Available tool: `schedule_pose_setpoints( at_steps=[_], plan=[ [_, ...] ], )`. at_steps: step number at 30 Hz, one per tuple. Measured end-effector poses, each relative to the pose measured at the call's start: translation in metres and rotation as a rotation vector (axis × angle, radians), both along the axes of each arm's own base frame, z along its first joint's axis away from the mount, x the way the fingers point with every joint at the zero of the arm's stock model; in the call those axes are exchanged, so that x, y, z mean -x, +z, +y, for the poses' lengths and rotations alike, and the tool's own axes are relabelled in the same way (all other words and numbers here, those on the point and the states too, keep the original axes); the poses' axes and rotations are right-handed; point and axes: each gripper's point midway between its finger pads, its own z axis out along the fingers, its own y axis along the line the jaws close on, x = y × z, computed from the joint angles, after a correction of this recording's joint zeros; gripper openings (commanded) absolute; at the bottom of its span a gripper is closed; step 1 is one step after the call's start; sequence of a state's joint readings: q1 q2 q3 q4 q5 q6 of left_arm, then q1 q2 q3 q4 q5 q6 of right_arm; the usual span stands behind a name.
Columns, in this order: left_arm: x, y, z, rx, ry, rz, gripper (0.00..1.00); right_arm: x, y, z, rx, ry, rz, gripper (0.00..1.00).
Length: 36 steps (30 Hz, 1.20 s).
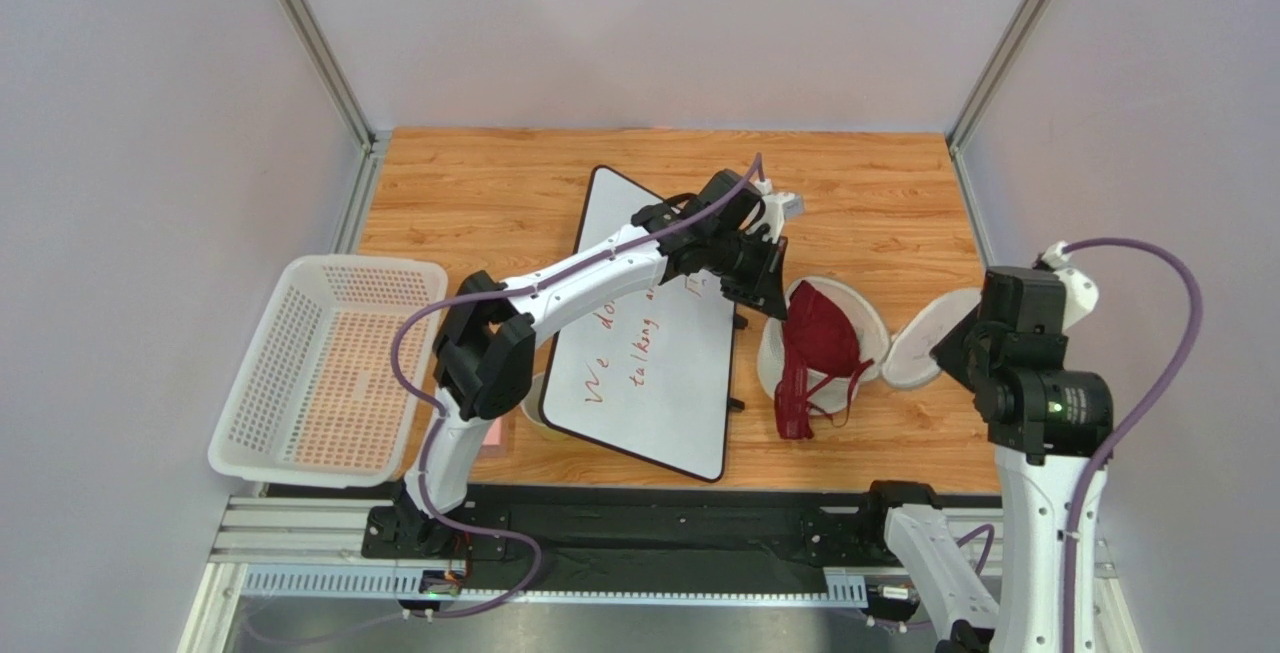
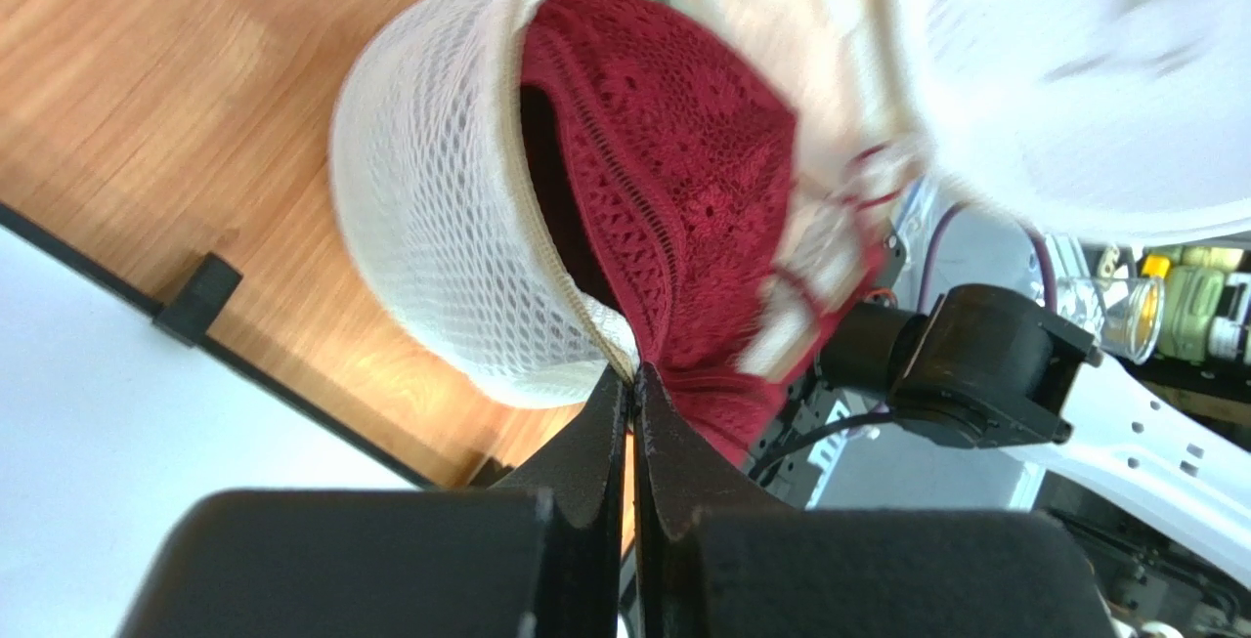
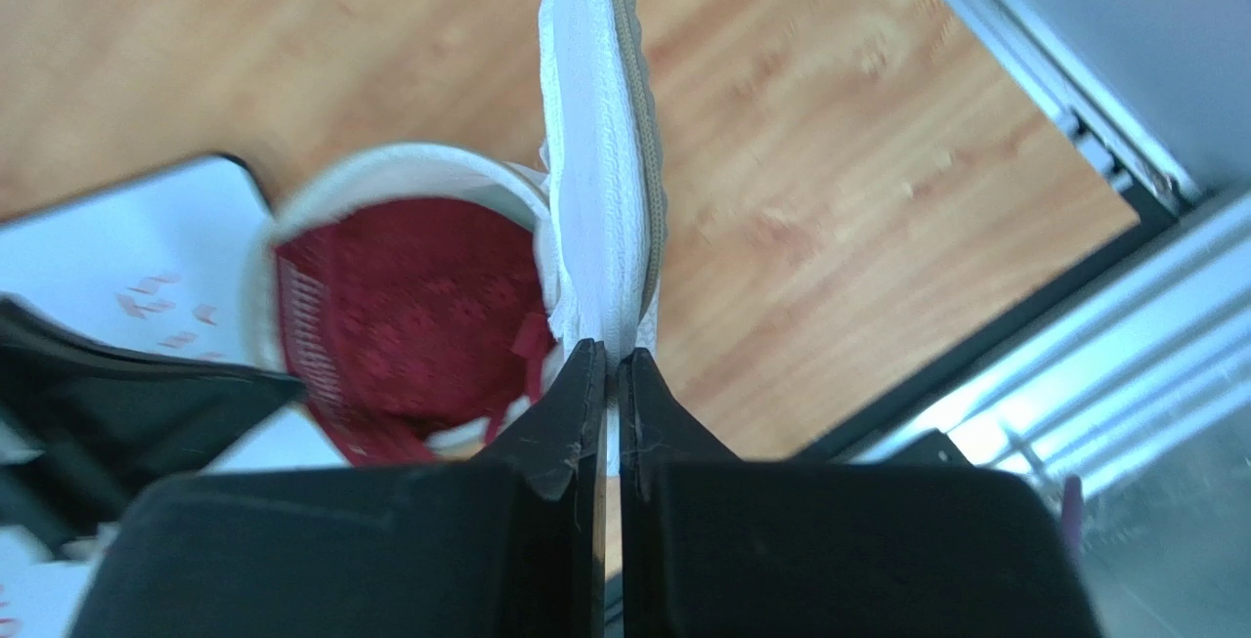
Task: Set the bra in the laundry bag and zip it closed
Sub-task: Place the bra in the laundry bag.
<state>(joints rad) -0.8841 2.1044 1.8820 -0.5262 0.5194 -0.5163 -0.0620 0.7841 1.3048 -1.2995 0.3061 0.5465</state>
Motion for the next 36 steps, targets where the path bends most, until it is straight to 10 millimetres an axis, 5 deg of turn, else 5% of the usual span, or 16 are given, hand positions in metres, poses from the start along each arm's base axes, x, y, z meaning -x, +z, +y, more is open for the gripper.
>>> schedule_pose_setpoints(
  at_steps=[3,5,11,16,18,23,26,30,33,36],
  plan=[
    [-0.003,-0.004,-0.004,-0.018,-0.006,0.001,0.00,0.012,-0.047,0.002,-0.014,0.008,0.144,0.00],
    [-0.003,-0.009,-0.002,-0.046,0.000,-0.006,0.00,0.013,-0.052,0.002,-0.012,0.014,0.192,0.00],
    [0.008,-0.001,-0.002,-0.056,-0.013,-0.020,0.00,-0.006,0.033,-0.002,0.045,0.026,-0.012,0.00],
    [0.002,0.002,0.002,-0.072,0.005,-0.062,0.00,0.000,0.052,-0.004,0.065,0.024,-0.078,0.00],
    [0.006,0.000,0.010,-0.082,0.009,-0.057,0.00,0.000,0.036,-0.004,0.065,0.023,-0.044,0.00],
    [0.008,-0.011,0.007,-0.075,-0.008,-0.038,0.00,0.008,-0.049,-0.002,0.042,0.035,0.176,0.02],
    [0.012,-0.029,0.010,-0.097,-0.016,-0.008,0.00,0.017,-0.084,0.000,0.022,0.032,0.284,0.22],
    [0.016,-0.046,0.016,-0.126,-0.015,0.015,0.00,0.022,-0.090,0.001,0.011,0.016,0.287,0.62],
    [0.016,-0.047,0.016,-0.124,-0.016,0.014,0.00,0.023,-0.088,0.002,0.003,0.010,0.277,0.76],
    [0.015,-0.045,0.014,-0.113,-0.016,0.005,0.00,0.023,-0.082,0.004,-0.005,0.019,0.294,0.79]
  ],
)
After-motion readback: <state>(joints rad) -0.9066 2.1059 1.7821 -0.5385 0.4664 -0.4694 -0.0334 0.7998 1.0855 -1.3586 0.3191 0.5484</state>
